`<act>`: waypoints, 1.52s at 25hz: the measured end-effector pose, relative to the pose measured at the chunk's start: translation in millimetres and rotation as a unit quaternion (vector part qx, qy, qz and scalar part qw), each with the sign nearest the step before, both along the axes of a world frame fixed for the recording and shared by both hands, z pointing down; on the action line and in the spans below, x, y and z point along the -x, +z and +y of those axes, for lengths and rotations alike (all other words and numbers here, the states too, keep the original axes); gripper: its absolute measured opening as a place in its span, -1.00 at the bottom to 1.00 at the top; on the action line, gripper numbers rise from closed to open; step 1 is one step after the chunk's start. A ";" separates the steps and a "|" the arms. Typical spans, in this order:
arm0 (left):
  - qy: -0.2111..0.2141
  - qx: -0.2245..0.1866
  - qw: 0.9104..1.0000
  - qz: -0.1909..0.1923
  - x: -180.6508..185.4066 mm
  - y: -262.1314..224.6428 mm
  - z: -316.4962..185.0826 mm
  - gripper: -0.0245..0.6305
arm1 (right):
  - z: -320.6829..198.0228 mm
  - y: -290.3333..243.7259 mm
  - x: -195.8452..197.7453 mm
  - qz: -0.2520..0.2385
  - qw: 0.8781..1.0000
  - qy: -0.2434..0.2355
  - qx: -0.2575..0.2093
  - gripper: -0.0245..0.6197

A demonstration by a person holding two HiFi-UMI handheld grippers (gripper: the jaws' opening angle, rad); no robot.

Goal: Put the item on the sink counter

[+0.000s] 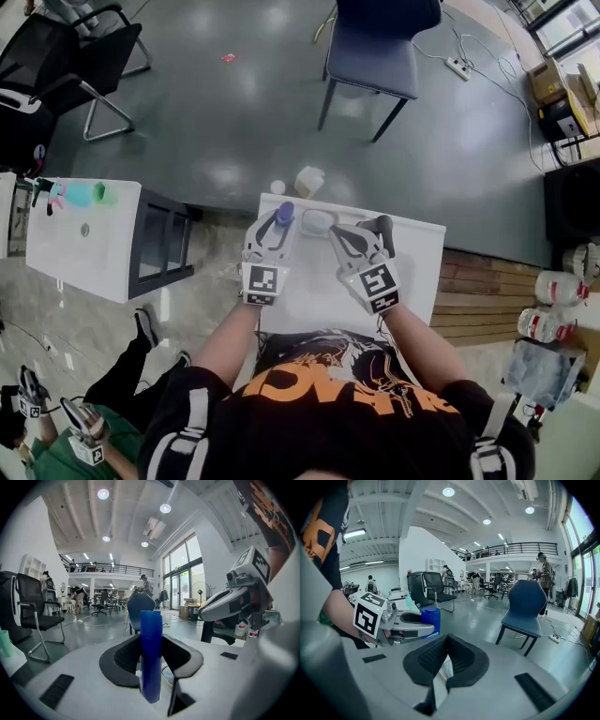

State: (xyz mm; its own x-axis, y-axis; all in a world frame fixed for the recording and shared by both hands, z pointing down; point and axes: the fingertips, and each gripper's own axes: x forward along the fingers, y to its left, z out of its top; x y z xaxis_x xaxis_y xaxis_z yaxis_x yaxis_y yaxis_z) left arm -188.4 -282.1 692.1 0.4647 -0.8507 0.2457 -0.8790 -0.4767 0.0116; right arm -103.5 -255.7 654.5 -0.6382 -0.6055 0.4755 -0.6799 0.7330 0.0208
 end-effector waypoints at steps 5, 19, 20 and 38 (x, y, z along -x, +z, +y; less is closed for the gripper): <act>-0.008 -0.017 1.000 -0.003 0.4 10.3 -7.1 -0.45 | 5.5 1.7 4.3 0.002 1.000 -0.008 0.007 -0.88; -0.011 -0.017 0.999 -0.042 4.2 32.2 0.5 -0.44 | 8.0 2.2 4.9 -0.006 1.000 -0.024 0.011 -0.88; -0.013 -0.015 0.999 -0.039 4.3 30.9 0.0 -0.44 | 8.2 1.6 5.3 -0.006 1.000 -0.025 0.010 -0.88; -0.014 0.001 0.998 -0.061 8.5 26.3 -1.0 -0.17 | 6.7 -6.3 -0.9 -0.020 1.000 -0.019 0.002 -0.88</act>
